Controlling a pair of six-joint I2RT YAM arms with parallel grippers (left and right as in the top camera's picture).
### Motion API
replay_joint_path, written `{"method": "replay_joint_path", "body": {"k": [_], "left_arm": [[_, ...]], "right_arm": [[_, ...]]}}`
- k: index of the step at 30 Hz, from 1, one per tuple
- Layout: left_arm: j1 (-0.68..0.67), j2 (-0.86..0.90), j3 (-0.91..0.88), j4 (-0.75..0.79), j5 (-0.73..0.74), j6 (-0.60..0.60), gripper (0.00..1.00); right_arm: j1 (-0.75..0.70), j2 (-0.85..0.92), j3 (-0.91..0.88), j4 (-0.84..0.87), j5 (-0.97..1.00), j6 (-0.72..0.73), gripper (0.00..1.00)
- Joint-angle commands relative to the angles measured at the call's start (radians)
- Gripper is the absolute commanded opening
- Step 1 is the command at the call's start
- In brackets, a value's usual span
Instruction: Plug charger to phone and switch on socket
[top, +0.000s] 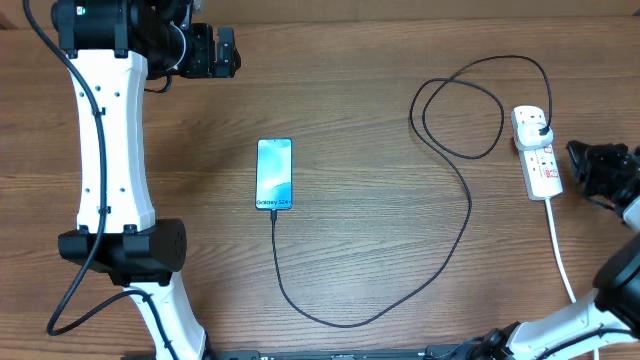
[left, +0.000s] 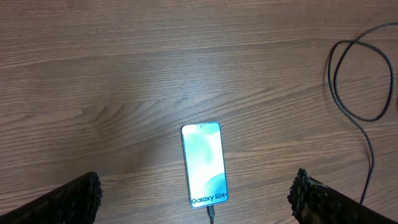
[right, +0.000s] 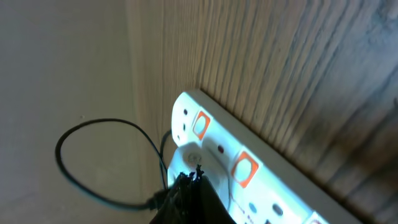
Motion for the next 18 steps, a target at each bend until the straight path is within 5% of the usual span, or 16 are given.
{"method": "replay_joint_path", "body": {"k": [1, 18], "left_arm": [[-0.007, 0.0, 0.007, -0.002, -0.002, 0.002, 1.0], [-0.007, 0.0, 0.007, -0.002, -0.003, 0.002, 1.0]], "right_arm": [[-0.003, 0.042, 0.066, -0.005, -0.029, 0.005, 0.04], [0.029, 0.162, 0.082, -0.027, -0.023, -0.043, 0.04]]}}
